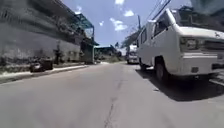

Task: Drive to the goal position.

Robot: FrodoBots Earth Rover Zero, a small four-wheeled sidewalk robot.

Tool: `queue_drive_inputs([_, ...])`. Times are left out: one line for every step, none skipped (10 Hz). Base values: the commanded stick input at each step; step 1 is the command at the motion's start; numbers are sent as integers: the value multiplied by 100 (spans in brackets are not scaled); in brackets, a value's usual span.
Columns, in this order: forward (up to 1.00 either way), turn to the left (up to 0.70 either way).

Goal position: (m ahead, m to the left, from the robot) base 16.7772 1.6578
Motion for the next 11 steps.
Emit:
queue_drive_inputs([100,0])
queue_drive_inputs([100,0])
queue_drive_inputs([100,0])
queue_drive_inputs([100,0])
queue_drive_inputs([100,0])
queue_drive_inputs([100,0])
queue_drive_inputs([100,0])
queue_drive_inputs([100,0])
queue_drive_inputs([100,0])
queue_drive_inputs([100,0])
queue_drive_inputs([100,0])
